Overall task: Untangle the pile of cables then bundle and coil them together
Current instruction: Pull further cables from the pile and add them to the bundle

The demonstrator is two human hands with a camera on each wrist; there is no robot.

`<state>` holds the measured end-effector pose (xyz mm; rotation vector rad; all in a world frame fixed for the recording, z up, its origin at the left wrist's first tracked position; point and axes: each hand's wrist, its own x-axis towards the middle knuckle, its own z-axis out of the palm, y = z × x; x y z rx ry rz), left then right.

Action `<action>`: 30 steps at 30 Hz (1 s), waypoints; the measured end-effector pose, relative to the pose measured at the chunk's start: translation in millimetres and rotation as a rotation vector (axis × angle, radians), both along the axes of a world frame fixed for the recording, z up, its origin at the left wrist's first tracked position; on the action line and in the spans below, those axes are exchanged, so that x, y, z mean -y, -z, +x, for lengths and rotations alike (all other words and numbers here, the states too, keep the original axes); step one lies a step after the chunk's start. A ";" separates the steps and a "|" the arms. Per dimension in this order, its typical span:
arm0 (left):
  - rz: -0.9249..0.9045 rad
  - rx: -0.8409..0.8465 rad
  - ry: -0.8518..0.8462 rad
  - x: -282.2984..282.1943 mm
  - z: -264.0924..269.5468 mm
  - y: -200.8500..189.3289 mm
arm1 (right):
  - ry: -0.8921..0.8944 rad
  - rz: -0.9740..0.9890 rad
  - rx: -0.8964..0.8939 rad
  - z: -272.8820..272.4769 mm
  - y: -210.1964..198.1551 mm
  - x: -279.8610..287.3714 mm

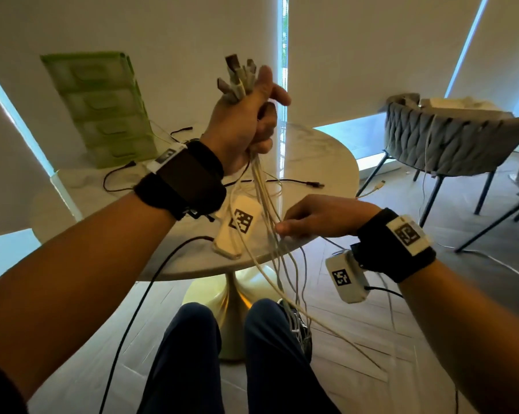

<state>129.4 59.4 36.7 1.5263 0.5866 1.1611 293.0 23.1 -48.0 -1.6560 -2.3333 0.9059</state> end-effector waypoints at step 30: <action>-0.215 -0.111 0.492 6.9 76.0 41.3 | 0.314 -0.239 0.170 72.4 106.1 2.5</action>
